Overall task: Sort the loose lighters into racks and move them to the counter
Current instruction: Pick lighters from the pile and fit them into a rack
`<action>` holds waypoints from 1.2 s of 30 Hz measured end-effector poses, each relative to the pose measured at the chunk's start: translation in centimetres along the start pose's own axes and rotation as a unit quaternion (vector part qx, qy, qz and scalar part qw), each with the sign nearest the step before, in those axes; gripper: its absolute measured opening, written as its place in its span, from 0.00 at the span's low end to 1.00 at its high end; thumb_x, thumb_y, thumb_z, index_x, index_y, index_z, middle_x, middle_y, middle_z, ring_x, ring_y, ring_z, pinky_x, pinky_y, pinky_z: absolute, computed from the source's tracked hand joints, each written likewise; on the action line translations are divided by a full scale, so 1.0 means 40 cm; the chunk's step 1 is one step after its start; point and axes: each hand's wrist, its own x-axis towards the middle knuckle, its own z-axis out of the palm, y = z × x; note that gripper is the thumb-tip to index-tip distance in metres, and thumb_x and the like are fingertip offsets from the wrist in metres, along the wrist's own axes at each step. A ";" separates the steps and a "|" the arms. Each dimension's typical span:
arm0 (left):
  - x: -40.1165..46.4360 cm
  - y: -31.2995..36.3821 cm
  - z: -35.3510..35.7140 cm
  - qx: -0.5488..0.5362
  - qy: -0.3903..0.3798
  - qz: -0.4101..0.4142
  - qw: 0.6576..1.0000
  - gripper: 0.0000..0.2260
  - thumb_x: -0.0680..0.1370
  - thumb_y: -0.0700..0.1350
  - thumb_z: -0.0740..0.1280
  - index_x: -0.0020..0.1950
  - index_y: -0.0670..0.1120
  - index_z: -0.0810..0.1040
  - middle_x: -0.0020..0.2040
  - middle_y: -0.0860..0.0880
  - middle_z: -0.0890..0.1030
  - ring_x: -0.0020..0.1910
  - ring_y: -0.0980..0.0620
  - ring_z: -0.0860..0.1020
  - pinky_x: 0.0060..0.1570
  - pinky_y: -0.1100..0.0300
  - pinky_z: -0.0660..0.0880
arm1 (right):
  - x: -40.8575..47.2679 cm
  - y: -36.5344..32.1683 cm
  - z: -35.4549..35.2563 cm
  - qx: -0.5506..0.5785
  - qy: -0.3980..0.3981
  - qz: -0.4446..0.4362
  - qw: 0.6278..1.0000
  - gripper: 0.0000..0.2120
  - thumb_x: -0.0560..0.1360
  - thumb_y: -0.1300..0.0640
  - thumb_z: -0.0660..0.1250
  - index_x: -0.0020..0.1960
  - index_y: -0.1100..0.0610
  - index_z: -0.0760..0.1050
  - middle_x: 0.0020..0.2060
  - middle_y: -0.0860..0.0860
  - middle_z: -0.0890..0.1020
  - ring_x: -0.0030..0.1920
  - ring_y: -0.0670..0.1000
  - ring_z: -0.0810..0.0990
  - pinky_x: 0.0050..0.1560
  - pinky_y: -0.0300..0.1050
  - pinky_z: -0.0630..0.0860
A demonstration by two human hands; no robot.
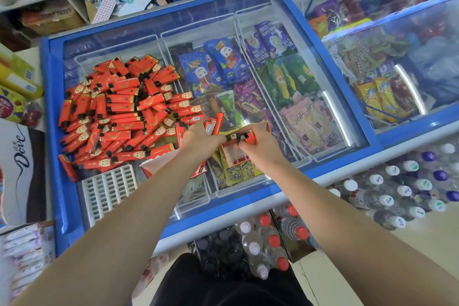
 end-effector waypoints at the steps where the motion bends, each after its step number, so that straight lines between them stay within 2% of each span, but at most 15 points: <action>1: 0.002 -0.001 0.001 -0.005 0.002 -0.001 1.000 0.40 0.76 0.47 0.75 0.83 0.47 0.59 0.51 0.40 0.84 0.38 0.48 0.79 0.37 0.54 0.77 | -0.001 0.001 0.004 -0.001 0.003 0.000 1.000 0.10 0.78 0.62 0.70 0.54 0.47 0.79 0.34 0.43 0.80 0.28 0.37 0.75 0.31 0.34 0.70; 4: 0.005 0.002 0.006 -0.027 -0.008 -0.009 1.000 0.40 0.76 0.46 0.75 0.84 0.46 0.58 0.44 0.43 0.82 0.34 0.50 0.78 0.35 0.57 0.75 | -0.001 0.003 0.013 0.032 0.011 0.014 0.999 0.09 0.77 0.61 0.70 0.54 0.49 0.80 0.31 0.42 0.80 0.26 0.38 0.73 0.27 0.32 0.67; 6: 0.004 0.011 0.009 -0.034 -0.014 -0.003 0.999 0.36 0.75 0.46 0.75 0.81 0.46 0.63 0.41 0.44 0.82 0.32 0.50 0.78 0.35 0.57 0.75 | -0.004 0.000 0.012 0.063 0.005 0.030 0.998 0.08 0.78 0.61 0.69 0.54 0.52 0.81 0.25 0.40 0.77 0.23 0.39 0.72 0.25 0.32 0.65; 8: 0.006 0.019 0.014 -0.031 -0.015 0.008 0.999 0.24 0.75 0.46 0.75 0.69 0.46 0.73 0.40 0.44 0.82 0.32 0.49 0.78 0.36 0.54 0.78 | -0.009 -0.002 0.009 0.087 -0.004 0.038 0.995 0.07 0.79 0.60 0.68 0.55 0.53 0.81 0.22 0.42 0.75 0.20 0.41 0.69 0.23 0.35 0.64; 10: 0.009 0.023 0.018 -0.027 -0.017 0.013 0.999 0.19 0.74 0.48 0.76 0.62 0.48 0.73 0.41 0.44 0.83 0.33 0.49 0.79 0.37 0.53 0.79 | -0.014 -0.006 0.007 0.121 -0.012 0.045 0.992 0.06 0.80 0.57 0.67 0.54 0.55 0.81 0.27 0.49 0.79 0.19 0.44 0.66 0.22 0.38 0.62; 12: 0.014 0.023 0.022 -0.020 -0.018 0.019 0.999 0.20 0.74 0.48 0.76 0.62 0.47 0.74 0.41 0.46 0.83 0.32 0.50 0.79 0.35 0.56 0.77 | -0.014 -0.006 0.009 0.144 0.003 0.053 0.988 0.07 0.80 0.55 0.66 0.52 0.57 0.81 0.42 0.56 0.86 0.18 0.46 0.65 0.21 0.39 0.61; 14: 0.016 0.023 0.024 -0.017 -0.017 0.024 0.999 0.23 0.74 0.48 0.76 0.65 0.44 0.76 0.40 0.46 0.83 0.31 0.51 0.78 0.34 0.58 0.76 | -0.013 -0.005 0.010 0.155 0.019 0.064 0.986 0.07 0.81 0.54 0.66 0.52 0.56 0.81 0.47 0.54 0.87 0.19 0.47 0.66 0.21 0.39 0.61; 17: 0.015 0.023 0.026 -0.013 -0.019 0.020 1.000 0.29 0.74 0.48 0.76 0.73 0.46 0.72 0.43 0.46 0.84 0.32 0.51 0.80 0.34 0.58 0.77 | -0.009 -0.001 0.015 0.168 0.023 0.069 0.983 0.07 0.81 0.54 0.66 0.52 0.57 0.81 0.47 0.55 0.86 0.19 0.49 0.66 0.22 0.41 0.61; 19: 0.011 0.025 0.025 -0.014 -0.018 0.019 1.000 0.31 0.75 0.48 0.76 0.75 0.47 0.70 0.44 0.45 0.84 0.33 0.51 0.80 0.35 0.58 0.77 | -0.007 -0.001 0.021 0.195 0.023 0.085 0.977 0.06 0.81 0.55 0.67 0.53 0.57 0.79 0.47 0.55 0.86 0.20 0.50 0.66 0.23 0.42 0.62; 24: 0.007 0.030 0.021 -0.016 -0.014 0.021 1.000 0.19 0.75 0.47 0.76 0.63 0.46 0.76 0.39 0.47 0.83 0.32 0.52 0.79 0.33 0.58 0.77 | -0.007 -0.006 0.019 0.245 0.010 0.137 0.960 0.06 0.81 0.56 0.68 0.56 0.56 0.78 0.48 0.53 0.87 0.23 0.49 0.67 0.24 0.43 0.64; 26: 0.008 0.027 0.025 -0.014 -0.016 0.019 1.000 0.19 0.75 0.47 0.76 0.63 0.47 0.75 0.40 0.47 0.83 0.32 0.52 0.79 0.33 0.58 0.77 | -0.002 -0.006 0.017 0.238 0.015 0.142 0.961 0.07 0.80 0.56 0.68 0.56 0.58 0.78 0.48 0.53 0.87 0.22 0.49 0.67 0.25 0.44 0.64; 29: 0.007 0.027 0.032 -0.001 -0.010 0.027 1.000 0.28 0.73 0.49 0.76 0.70 0.46 0.74 0.43 0.46 0.84 0.33 0.51 0.80 0.35 0.56 0.79 | 0.002 -0.008 0.016 0.204 0.039 0.144 0.968 0.07 0.80 0.56 0.66 0.51 0.59 0.78 0.48 0.60 0.86 0.21 0.49 0.67 0.24 0.44 0.63; 31: 0.005 0.030 0.033 -0.001 -0.005 0.025 1.000 0.30 0.74 0.49 0.76 0.73 0.46 0.72 0.44 0.46 0.84 0.36 0.50 0.81 0.38 0.54 0.82 | 0.000 -0.005 0.013 0.181 0.051 0.133 0.973 0.07 0.79 0.56 0.66 0.49 0.60 0.78 0.48 0.64 0.84 0.20 0.49 0.66 0.22 0.40 0.63; 33: 0.001 0.031 0.034 -0.011 -0.005 0.021 1.000 0.30 0.76 0.48 0.75 0.75 0.45 0.70 0.43 0.47 0.83 0.35 0.50 0.80 0.37 0.56 0.80 | -0.005 -0.001 0.009 0.166 0.057 0.119 0.977 0.07 0.79 0.57 0.66 0.51 0.60 0.79 0.43 0.62 0.84 0.19 0.46 0.67 0.20 0.38 0.63; 36: 0.002 0.029 0.033 -0.018 -0.006 0.023 1.000 0.36 0.76 0.49 0.76 0.80 0.46 0.65 0.45 0.46 0.84 0.34 0.51 0.80 0.35 0.57 0.78 | -0.011 -0.006 0.013 0.151 0.044 0.107 0.982 0.05 0.79 0.57 0.68 0.50 0.58 0.80 0.29 0.53 0.76 0.19 0.45 0.67 0.21 0.38 0.64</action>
